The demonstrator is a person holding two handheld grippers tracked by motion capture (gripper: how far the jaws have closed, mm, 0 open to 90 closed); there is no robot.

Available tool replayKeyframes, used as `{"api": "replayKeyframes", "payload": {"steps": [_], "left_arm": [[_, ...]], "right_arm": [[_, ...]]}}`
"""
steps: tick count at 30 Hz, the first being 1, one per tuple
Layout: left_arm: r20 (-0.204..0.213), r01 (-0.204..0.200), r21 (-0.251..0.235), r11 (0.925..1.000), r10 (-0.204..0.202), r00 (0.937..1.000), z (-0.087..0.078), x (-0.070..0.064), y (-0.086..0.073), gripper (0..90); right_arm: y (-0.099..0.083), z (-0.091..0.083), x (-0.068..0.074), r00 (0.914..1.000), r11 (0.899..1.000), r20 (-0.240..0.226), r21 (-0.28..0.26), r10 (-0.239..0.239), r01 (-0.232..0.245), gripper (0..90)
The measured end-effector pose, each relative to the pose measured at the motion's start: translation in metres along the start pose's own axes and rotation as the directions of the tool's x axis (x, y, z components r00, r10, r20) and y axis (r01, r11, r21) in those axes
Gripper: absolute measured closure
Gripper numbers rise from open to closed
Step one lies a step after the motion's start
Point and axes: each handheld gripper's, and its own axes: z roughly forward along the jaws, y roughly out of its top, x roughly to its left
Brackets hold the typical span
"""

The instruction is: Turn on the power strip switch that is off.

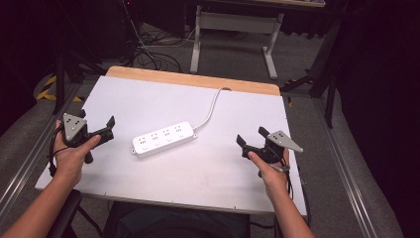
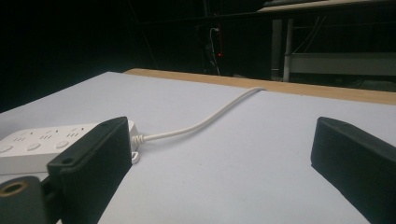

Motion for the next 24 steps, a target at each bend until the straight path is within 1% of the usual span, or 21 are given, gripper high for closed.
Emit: {"api": "replayKeyframes", "payload": {"steps": [8,12,14,17,19,21,22,23,24], "left_arm": [[-0.008,-0.001,0.000,1.0000,0.001,1.0000,0.0012,-0.0014,-0.0002,7.5],[-0.022,0.008,-0.001,1.0000,-0.008,0.9997,0.0013,-0.0012,0.0003,10.7],[-0.023,0.016,0.001,0.9999,-0.016,0.9996,0.0010,-0.0009,0.0007,17.3],[-0.024,0.016,-0.001,0.9999,-0.016,0.9996,0.0005,-0.0006,0.0010,25.3],[-0.023,0.015,0.002,0.9999,-0.015,0.9996,0.0003,-0.0005,0.0011,27.7],[-0.021,0.011,0.004,0.9999,-0.011,0.9997,0.0001,-0.0005,0.0011,33.2],[-0.019,0.008,0.004,1.0000,-0.008,0.9998,-0.0001,-0.0005,0.0011,33.2],[-0.019,0.006,0.005,1.0000,-0.006,0.9998,-0.0002,-0.0003,0.0012,39.3],[-0.014,0.009,0.008,0.9999,-0.009,0.9999,-0.0007,0.0000,0.0014,42.6]], "right_arm": [[-0.0001,0.0000,0.0001,1.0000,1.000,0.000,0.001,0.000,0.000,5.6],[-0.0001,0.0000,0.0001,1.0000,1.000,0.000,0.002,0.000,0.000,5.6],[-0.0001,0.0000,0.0001,1.0000,1.000,0.000,0.002,0.001,-0.001,5.6],[0.0000,-0.0001,0.0001,1.0000,1.000,-0.001,0.002,0.001,-0.001,5.8],[0.0000,-0.0002,0.0000,1.0000,1.000,0.000,0.001,0.002,-0.002,6.2],[0.0001,-0.0005,-0.0002,1.0000,1.000,0.000,0.000,0.003,-0.003,6.4],[0.0001,-0.0005,-0.0002,1.0000,1.000,0.000,0.000,0.003,-0.003,6.4],[0.0001,-0.0007,-0.0005,1.0000,1.000,0.001,0.001,-0.001,0.001,6.5],[0.0001,-0.0007,-0.0005,1.0000,1.000,0.000,0.001,-0.001,0.001,6.7]]}}
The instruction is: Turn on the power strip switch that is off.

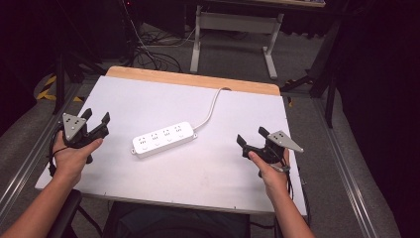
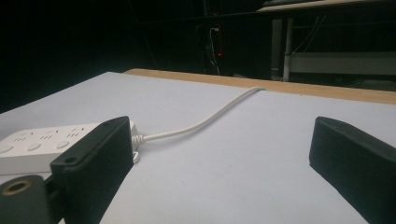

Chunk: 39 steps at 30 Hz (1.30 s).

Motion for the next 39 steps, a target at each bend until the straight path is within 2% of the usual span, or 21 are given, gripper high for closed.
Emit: {"api": "replayKeyframes", "payload": {"steps": [4,9,20,29,30,31,32,36,39], "left_arm": [[0.017,-0.002,0.017,0.9999,0.002,0.9999,-0.0008,0.0006,0.0006,54.4],[0.024,-0.012,0.014,0.9998,0.012,0.9996,-0.0019,0.0000,0.0019,63.6],[0.050,0.001,0.029,0.9996,-0.002,0.9988,-0.0010,0.0016,0.0034,75.3],[0.092,0.005,0.043,0.9991,-0.008,0.9957,0.0011,0.0012,0.0059,90.0],[0.144,0.016,0.060,0.9981,-0.024,0.9893,0.0015,0.0016,0.0074,90.0],[0.144,0.016,0.060,0.9981,-0.024,0.9893,0.0015,0.0016,0.0074,90.0],[0.164,0.009,0.066,0.9978,-0.020,0.9863,0.0013,0.0012,0.0082,90.0],[0.181,-0.017,0.067,0.9976,0.004,0.9835,0.0017,-0.0019,0.0093,90.0],[0.181,-0.015,0.065,0.9978,0.003,0.9834,0.0028,-0.0036,0.0094,90.0]], "right_arm": [[-0.0001,0.0001,0.0001,1.0000,1.000,-0.003,0.002,-0.001,0.001,7.2],[-0.0001,-0.0002,-0.0001,1.0000,1.000,-0.001,0.003,0.001,-0.001,7.3],[-0.0004,-0.0005,0.0000,1.0000,1.000,-0.005,0.009,0.001,0.000,8.7],[-0.0014,-0.0040,-0.0010,1.0000,1.000,0.002,0.011,0.004,-0.004,9.1],[-0.0016,-0.0044,-0.0011,1.0000,1.000,0.004,0.011,0.005,-0.005,9.1],[-0.0016,-0.0047,-0.0011,1.0000,1.000,0.004,0.013,0.006,-0.006,9.2],[-0.0017,-0.0049,-0.0011,1.0000,1.000,0.005,0.014,0.006,-0.006,9.2],[-0.0020,-0.0056,-0.0013,0.9999,1.000,0.006,0.013,0.009,-0.009,9.3],[-0.0023,-0.0067,-0.0018,0.9999,1.000,0.007,0.013,0.013,-0.013,9.3]]}}
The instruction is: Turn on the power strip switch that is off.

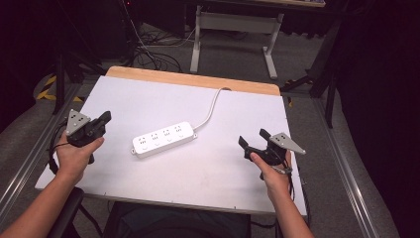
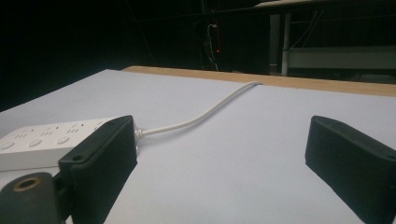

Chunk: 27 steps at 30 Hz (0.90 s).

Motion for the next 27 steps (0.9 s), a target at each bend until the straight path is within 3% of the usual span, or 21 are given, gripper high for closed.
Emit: {"api": "replayKeyframes", "payload": {"steps": [27], "left_arm": [[0.114,-0.054,0.039,0.9978,0.050,0.9922,0.019,-0.016,0.005,90.0]], "right_arm": [[-0.003,-0.007,-0.001,0.9996,1.000,0.027,0.011,0.011,-0.011,10.0]]}}
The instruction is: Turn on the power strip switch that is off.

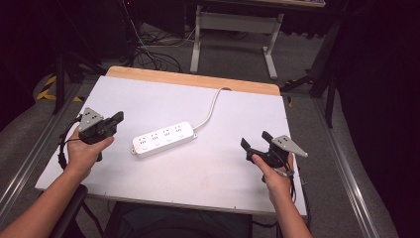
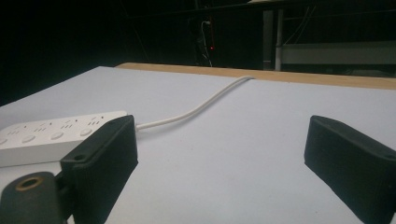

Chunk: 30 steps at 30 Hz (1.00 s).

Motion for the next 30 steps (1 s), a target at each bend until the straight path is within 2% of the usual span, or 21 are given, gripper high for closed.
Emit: {"api": "replayKeyframes", "payload": {"steps": [6,22,30], "left_arm": [[0.021,-0.012,0.007,0.9999,0.012,0.9997,0.007,-0.005,0.002,90.0],[0.077,-0.037,0.049,0.9982,0.033,0.9965,0.023,-0.015,0.003,90.0],[0.127,-0.064,0.084,0.9944,0.053,0.9904,0.031,-0.022,0.004,90.0]], "right_arm": [[-0.001,0.000,0.002,0.9998,1.000,0.005,0.009,-0.019,0.019,10.4],[-0.003,-0.006,-0.001,0.9997,1.000,0.025,0.007,-0.006,0.006,10.7],[-0.004,-0.009,-0.001,0.9995,1.000,0.030,0.006,-0.005,0.005,10.8]]}}
